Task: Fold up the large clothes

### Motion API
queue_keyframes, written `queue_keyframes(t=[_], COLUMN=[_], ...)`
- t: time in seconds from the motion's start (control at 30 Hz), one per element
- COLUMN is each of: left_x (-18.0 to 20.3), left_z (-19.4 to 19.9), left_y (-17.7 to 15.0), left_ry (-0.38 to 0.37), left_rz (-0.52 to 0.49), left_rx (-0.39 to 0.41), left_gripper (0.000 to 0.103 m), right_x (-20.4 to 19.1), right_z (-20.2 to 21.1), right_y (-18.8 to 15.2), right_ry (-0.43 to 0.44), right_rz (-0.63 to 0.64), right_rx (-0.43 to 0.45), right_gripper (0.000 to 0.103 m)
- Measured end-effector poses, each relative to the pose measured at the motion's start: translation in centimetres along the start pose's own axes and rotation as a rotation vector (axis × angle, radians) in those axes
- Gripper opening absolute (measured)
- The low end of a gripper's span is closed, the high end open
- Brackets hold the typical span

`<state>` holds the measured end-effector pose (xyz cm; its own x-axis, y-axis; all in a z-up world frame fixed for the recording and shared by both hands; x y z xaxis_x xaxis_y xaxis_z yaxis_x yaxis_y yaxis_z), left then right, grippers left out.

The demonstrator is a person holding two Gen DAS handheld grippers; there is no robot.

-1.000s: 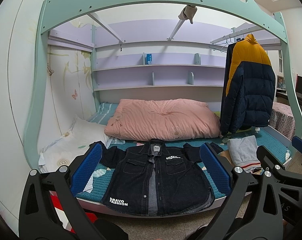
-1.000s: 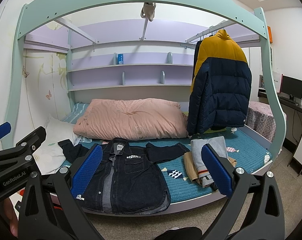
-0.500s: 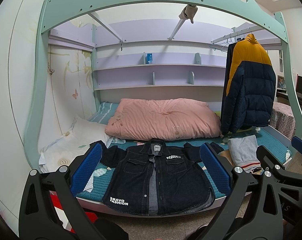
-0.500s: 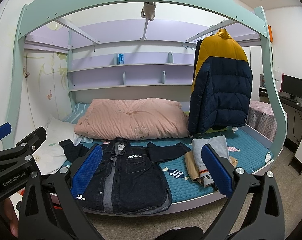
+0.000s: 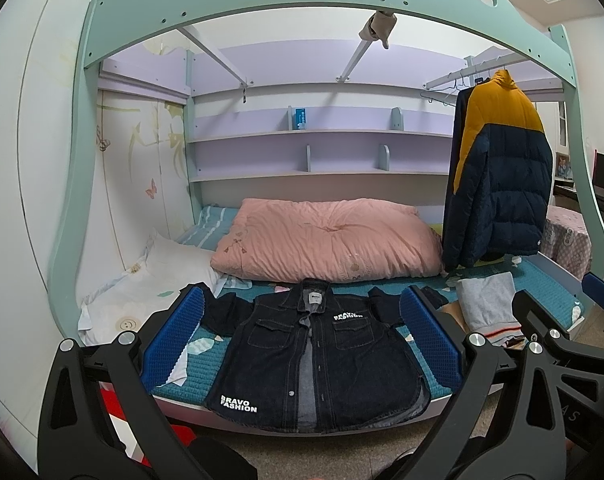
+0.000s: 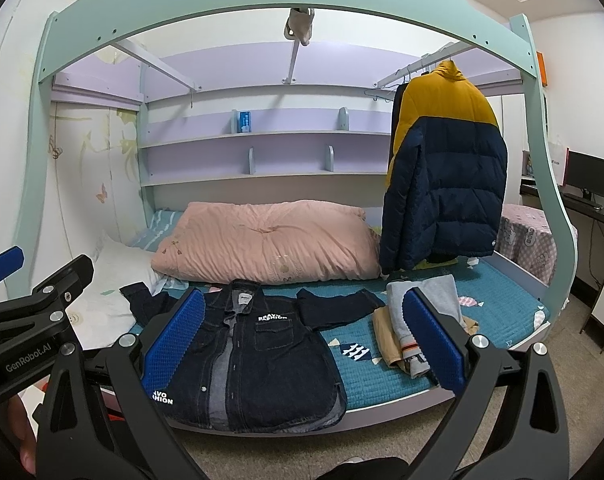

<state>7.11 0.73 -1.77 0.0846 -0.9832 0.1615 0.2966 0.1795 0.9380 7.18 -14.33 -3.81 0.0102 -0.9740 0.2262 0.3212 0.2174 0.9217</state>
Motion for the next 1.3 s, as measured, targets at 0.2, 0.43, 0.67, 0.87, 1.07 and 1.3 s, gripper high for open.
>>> queue_keyframes(t=[0.2,0.43,0.67,0.87,1.07,1.3], left_x=[-0.13,-0.1,-0.12,-0.2,-0.21,-0.17], left_z=[-0.01,0.01,-0.04,-0.05,-0.06,-0.04], left_y=[0.09,-0.04,0.01,0.05,0.04,-0.07], left_ry=[-0.001,0.0,0.0,0.001,0.0,0.001], left_rz=[0.001,0.0,0.001,0.0,0.001,0.0], left_rx=[0.001,0.0,0.0,0.0,0.0,0.001], left_gripper=[0.098,0.098,0.098,0.098,0.098,0.098], right_x=[-0.09,-0.28,-0.14,-0.15,-0.29,-0.34], right_z=[-0.02,-0.14,-0.09,-0.1,-0.14,-0.17], right_y=[0.04,-0.01,-0.06,-0.03,0.01,0.01], right_ry=[0.0,0.001,0.0,0.0,0.0,0.001], right_rz=[0.0,0.0,-0.001,-0.001,-0.001,-0.002], right_rx=[0.002,0.001,0.002,0.001,0.001,0.0], right_gripper=[0.096,0.096,0.096,0.096,0.096,0.096])
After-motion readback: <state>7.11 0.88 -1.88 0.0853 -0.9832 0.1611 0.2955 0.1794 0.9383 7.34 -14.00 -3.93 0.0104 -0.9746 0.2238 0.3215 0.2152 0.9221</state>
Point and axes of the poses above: each gripper's, at about its wrist camera, not at the fingertips, and z roughly against the way its jaws point, x to its right, y to its top, the point moved 9 cm from there along -z, roughly the way its jaws point, and after that the axes turned 13 degrees about z, right-handed, at the moved point
